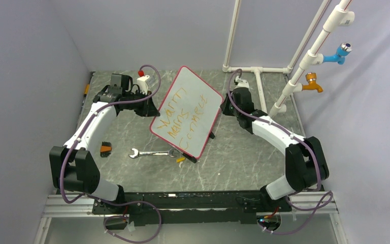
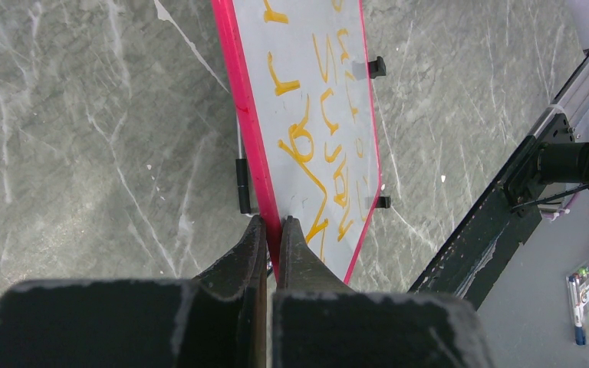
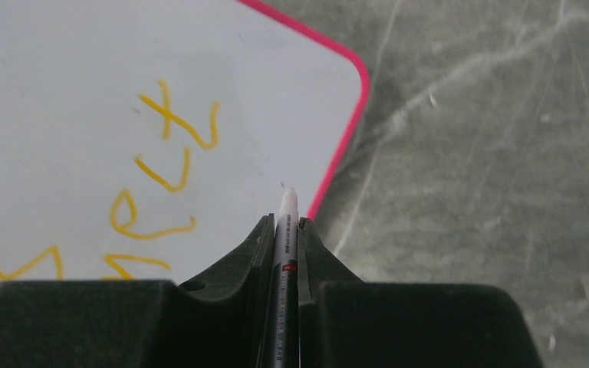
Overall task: Write a sentence on the whiteboard
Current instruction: Write a sentence on the whiteboard, then pick up the whiteboard from the whiteboard stand.
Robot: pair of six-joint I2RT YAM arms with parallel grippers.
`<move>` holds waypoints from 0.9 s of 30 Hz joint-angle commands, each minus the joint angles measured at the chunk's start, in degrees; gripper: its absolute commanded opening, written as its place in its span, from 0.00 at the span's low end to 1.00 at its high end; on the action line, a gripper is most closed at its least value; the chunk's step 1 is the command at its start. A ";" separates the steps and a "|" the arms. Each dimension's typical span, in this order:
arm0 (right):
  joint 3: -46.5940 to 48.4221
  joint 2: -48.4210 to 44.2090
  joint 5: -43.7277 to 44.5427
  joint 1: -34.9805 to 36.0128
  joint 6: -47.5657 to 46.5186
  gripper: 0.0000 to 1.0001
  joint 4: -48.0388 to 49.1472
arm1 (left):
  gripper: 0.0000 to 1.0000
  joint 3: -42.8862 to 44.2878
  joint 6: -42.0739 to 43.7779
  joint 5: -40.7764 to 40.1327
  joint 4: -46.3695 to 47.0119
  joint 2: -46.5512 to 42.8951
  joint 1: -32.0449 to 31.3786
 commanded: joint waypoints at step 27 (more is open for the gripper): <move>-7.33 -2.14 -0.06 -4.94 7.97 0.00 2.33 | 0.08 0.06 0.08 9.62 4.55 1.18 -0.52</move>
